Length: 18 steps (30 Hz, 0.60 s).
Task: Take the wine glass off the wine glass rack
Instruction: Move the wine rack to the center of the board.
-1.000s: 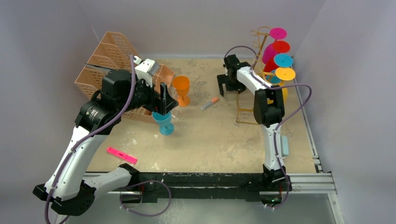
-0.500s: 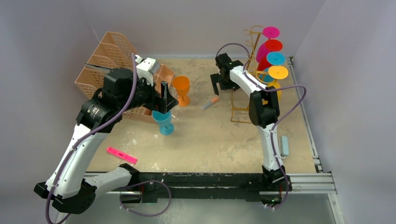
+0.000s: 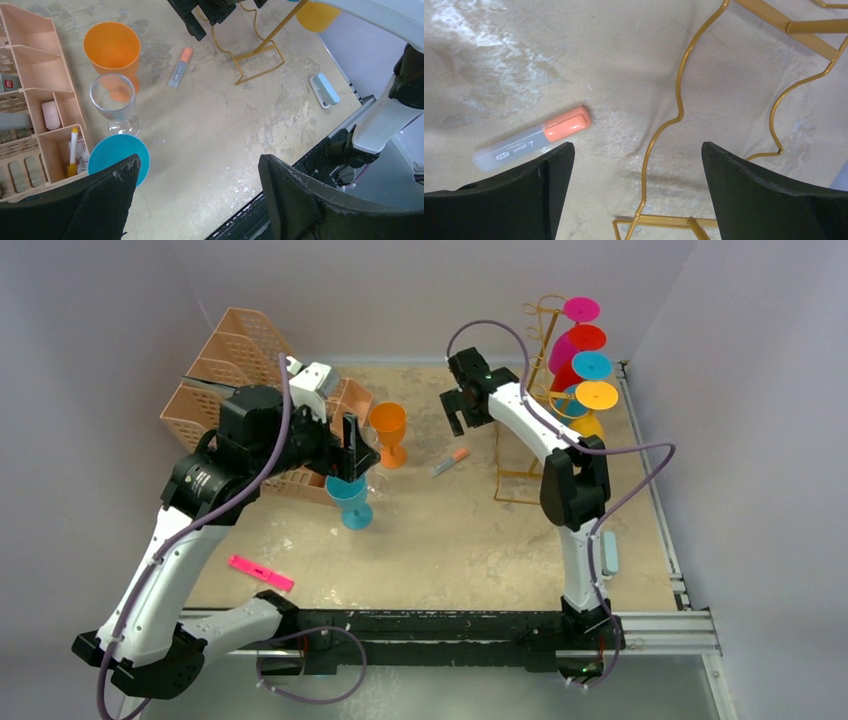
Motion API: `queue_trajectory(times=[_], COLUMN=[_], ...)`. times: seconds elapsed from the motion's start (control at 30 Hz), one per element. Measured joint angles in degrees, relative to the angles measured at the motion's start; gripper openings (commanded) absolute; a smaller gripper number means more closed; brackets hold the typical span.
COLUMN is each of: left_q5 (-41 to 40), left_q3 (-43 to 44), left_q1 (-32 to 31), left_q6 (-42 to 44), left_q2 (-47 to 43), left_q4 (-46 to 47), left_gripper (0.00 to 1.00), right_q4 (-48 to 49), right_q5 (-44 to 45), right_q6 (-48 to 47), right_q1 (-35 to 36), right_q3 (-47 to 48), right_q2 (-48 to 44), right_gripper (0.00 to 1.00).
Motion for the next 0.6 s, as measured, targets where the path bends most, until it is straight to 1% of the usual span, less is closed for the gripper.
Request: queue_trajectory(times=[0.2, 0.33, 0.37, 0.5, 0.6], left_q5=[-1.6, -2.6, -2.9, -4.0, -4.5], left_q3=[0.1, 0.0, 0.0, 0.0, 0.0], left_q1=[0.0, 0.0, 0.0, 0.0, 0.0], left_q6=[-0.6, -1.5, -1.6, -1.9, -2.0], left_q2=[-1.3, -3.1, -3.6, -5.2, -5.5], left_q4=[0.1, 0.3, 0.4, 1.0, 1.4], left_gripper=[0.87, 0.87, 0.87, 0.87, 0.87], right_q4=[2.8, 4.0, 4.4, 5.4, 5.2], right_q5=[0.5, -1.0, -1.4, -4.5, -6.0], right_q6=[-1.3, -1.7, -1.8, -3.0, -3.9], right_q1=[3.1, 4.6, 5.4, 7.1, 8.5], right_q3=[-5.6, -10.0, -10.8, -11.7, -11.4], right_q2=[-5.5, -10.0, -12.3, -16.9, -18.5], right_gripper=[0.99, 0.99, 0.99, 0.98, 0.99])
